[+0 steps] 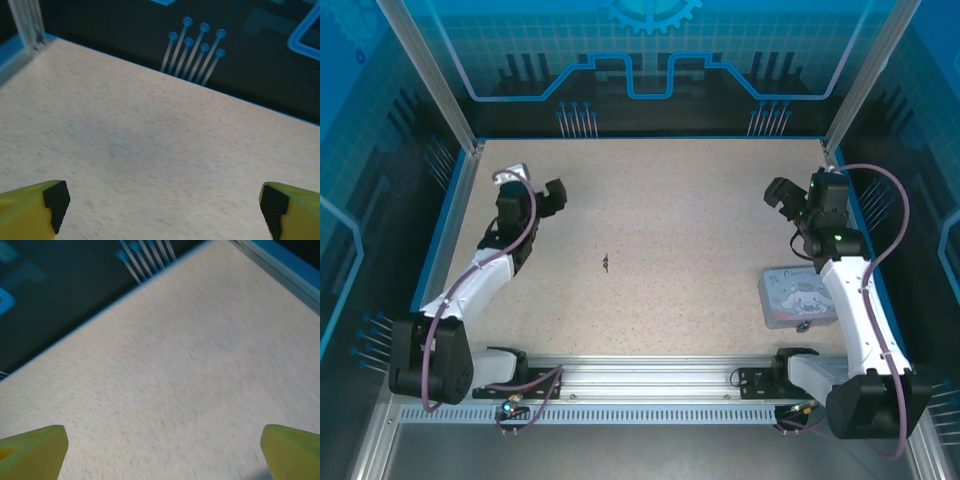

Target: Unlock the padlock with the key

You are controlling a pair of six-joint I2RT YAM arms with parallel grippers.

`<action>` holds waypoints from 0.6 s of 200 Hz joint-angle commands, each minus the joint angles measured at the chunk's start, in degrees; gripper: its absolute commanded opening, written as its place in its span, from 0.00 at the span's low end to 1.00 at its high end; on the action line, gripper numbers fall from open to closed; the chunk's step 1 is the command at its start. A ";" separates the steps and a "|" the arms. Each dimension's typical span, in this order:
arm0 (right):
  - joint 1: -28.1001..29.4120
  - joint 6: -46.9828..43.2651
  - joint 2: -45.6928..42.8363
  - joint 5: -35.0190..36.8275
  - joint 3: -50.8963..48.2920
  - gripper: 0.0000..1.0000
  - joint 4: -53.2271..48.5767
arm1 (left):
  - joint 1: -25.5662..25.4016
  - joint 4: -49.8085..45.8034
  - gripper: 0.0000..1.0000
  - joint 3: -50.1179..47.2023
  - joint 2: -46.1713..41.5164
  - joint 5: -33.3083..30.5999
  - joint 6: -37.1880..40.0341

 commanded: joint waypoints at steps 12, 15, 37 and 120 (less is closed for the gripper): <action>-4.55 10.15 0.29 9.32 0.97 1.00 -25.91 | -7.19 -23.47 0.99 8.63 1.32 2.32 -9.62; -5.22 10.39 0.30 9.20 0.57 1.00 -26.34 | -7.92 -23.90 0.99 9.01 1.34 2.30 -9.91; -11.07 12.38 -0.46 6.84 -2.94 1.00 -27.20 | -13.34 -24.64 0.99 10.88 0.92 2.91 -11.65; -30.69 12.28 2.87 -2.54 -11.93 1.00 -20.54 | -22.08 -24.85 0.99 13.06 -1.16 3.63 -12.42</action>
